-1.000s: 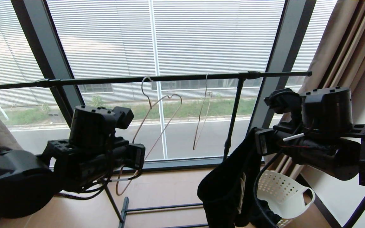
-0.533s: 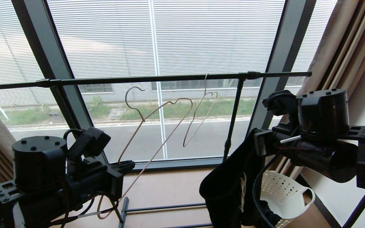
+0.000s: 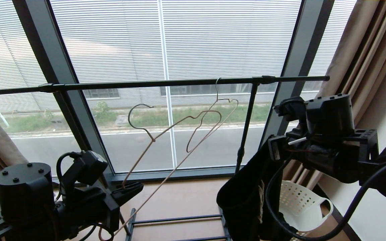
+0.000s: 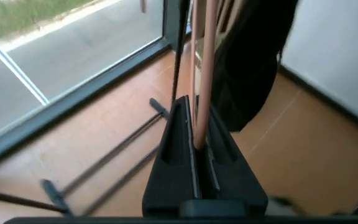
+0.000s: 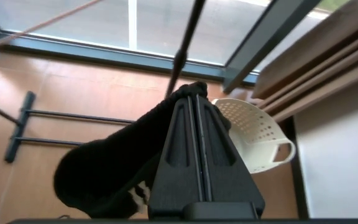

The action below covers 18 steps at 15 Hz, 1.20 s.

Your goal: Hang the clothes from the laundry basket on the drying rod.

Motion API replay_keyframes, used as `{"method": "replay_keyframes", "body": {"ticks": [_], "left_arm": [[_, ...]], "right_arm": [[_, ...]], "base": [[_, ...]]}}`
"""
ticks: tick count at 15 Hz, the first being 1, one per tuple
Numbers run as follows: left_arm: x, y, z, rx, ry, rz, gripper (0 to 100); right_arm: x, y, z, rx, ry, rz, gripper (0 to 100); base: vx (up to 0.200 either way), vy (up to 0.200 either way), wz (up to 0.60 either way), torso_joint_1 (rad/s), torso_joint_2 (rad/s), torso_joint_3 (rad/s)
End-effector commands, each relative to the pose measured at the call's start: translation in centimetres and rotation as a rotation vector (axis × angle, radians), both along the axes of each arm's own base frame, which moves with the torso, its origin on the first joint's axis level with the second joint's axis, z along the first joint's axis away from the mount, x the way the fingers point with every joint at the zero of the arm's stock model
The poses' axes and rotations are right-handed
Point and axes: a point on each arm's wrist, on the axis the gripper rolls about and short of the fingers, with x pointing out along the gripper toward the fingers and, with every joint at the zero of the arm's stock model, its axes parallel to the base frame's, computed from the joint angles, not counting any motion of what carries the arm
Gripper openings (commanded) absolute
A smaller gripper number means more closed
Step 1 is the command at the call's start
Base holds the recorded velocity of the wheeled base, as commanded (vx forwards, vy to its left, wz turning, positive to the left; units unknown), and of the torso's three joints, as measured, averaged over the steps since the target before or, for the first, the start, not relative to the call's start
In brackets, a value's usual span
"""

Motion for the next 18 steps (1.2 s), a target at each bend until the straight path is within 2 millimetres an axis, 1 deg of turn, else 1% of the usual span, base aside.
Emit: {"method": "replay_keyframes", "body": {"ticks": [1,3,5,10,14,18], "left_arm": [[0.0,0.4,-2.0,0.091,0.013,-0.053,0],[-0.4,0.4,-2.8,0.105,0.017,-0.135,0],[-0.4,0.2,-3.0,0.109,0.023,-0.148,0],[-0.3,-1.0,-3.7,0.111,0.016,-0.207,0],[-0.6,-2.1,-4.3,0.118,0.028,-0.258,0],[-0.1,-2.7,-4.6,0.111,0.01,-0.272,0]], "right_arm": [[1.4,0.1,-0.1,-0.027,-0.007,-0.032,0],[1.8,0.2,0.3,-0.025,-0.024,-0.045,0],[1.9,0.3,0.3,-0.029,-0.026,-0.041,0],[2.6,0.7,-0.1,-0.035,-0.048,-0.049,0],[2.3,1.2,-0.2,-0.033,-0.049,-0.031,0],[2.0,1.5,-0.3,-0.039,-0.05,-0.03,0]], "base": [[0.0,0.0,0.0,0.0,0.0,0.0],[0.0,0.0,0.0,0.0,0.0,0.0],[0.0,0.0,0.0,0.0,0.0,0.0],[0.0,0.0,0.0,0.0,0.0,0.0],[0.0,0.0,0.0,0.0,0.0,0.0],[0.0,0.0,0.0,0.0,0.0,0.0]]}}
